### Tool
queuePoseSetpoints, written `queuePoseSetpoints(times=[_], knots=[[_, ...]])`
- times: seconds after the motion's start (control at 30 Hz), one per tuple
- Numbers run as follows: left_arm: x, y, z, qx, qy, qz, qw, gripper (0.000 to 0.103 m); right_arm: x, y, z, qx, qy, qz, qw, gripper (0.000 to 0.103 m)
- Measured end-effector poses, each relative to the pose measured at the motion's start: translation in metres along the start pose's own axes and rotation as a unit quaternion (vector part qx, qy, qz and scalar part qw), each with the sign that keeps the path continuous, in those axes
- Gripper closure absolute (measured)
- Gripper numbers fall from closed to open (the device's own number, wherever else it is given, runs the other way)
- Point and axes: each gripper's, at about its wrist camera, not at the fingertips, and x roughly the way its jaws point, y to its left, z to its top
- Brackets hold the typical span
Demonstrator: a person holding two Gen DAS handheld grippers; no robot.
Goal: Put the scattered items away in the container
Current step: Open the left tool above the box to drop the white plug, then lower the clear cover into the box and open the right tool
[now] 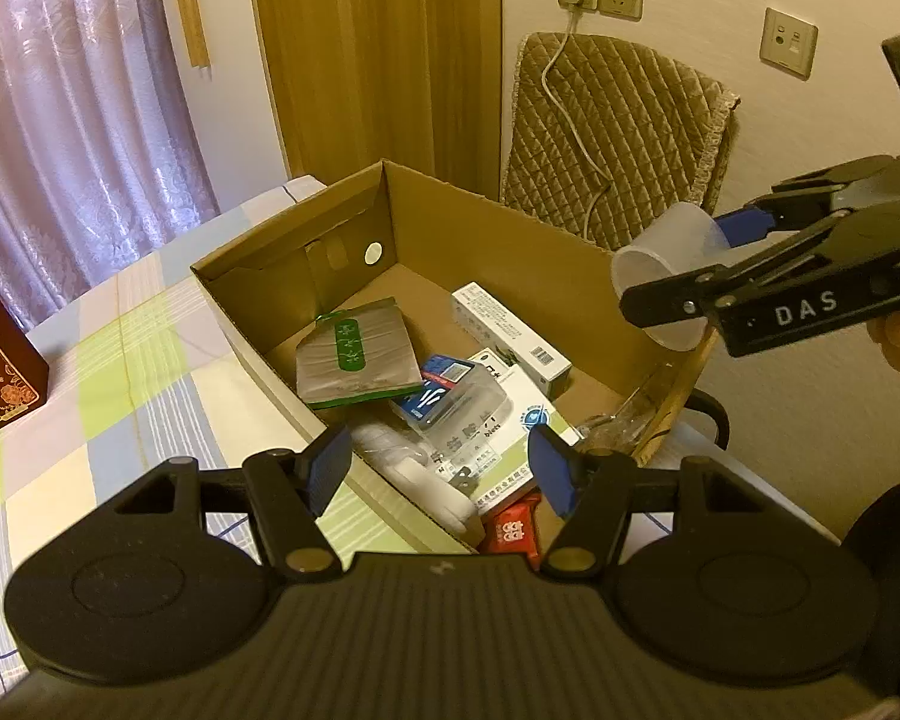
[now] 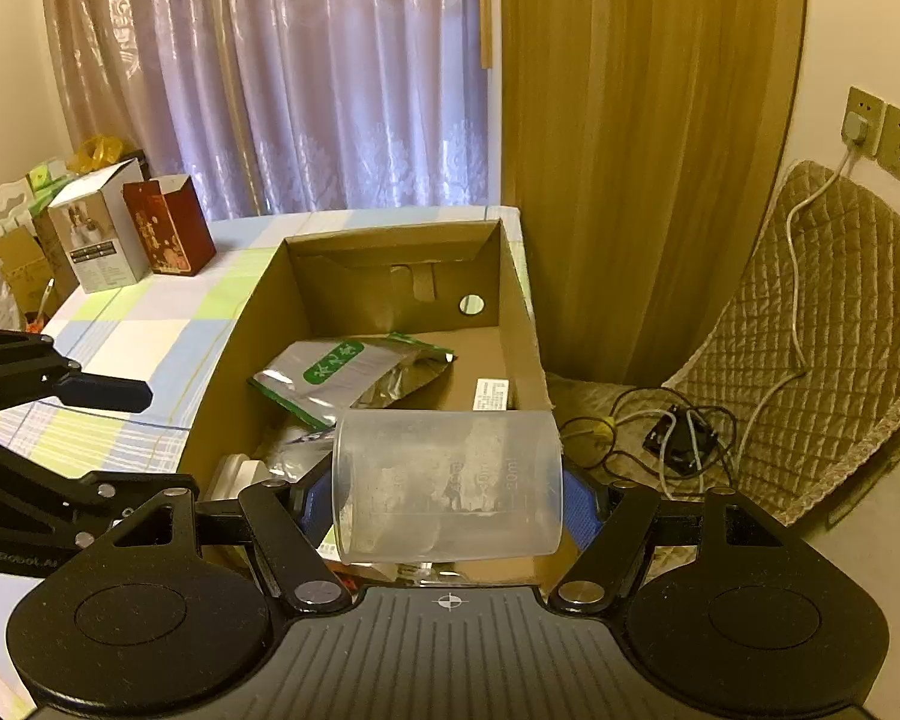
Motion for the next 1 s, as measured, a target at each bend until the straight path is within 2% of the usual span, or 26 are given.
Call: queuePoseSetpoints(times=[0.77,1.0], knots=[[0.001,0.015,-0.006,-0.012,0.001,-0.001,0.9999,0.04,0.027,0.002,0.006,0.013,0.018,0.004,1.0,0.029],[0.002,0.016,-0.007,-0.014,0.001,-0.001,0.9999,0.037,0.03,0.0,0.007,0.023,0.0,0.006,1.0,0.028]])
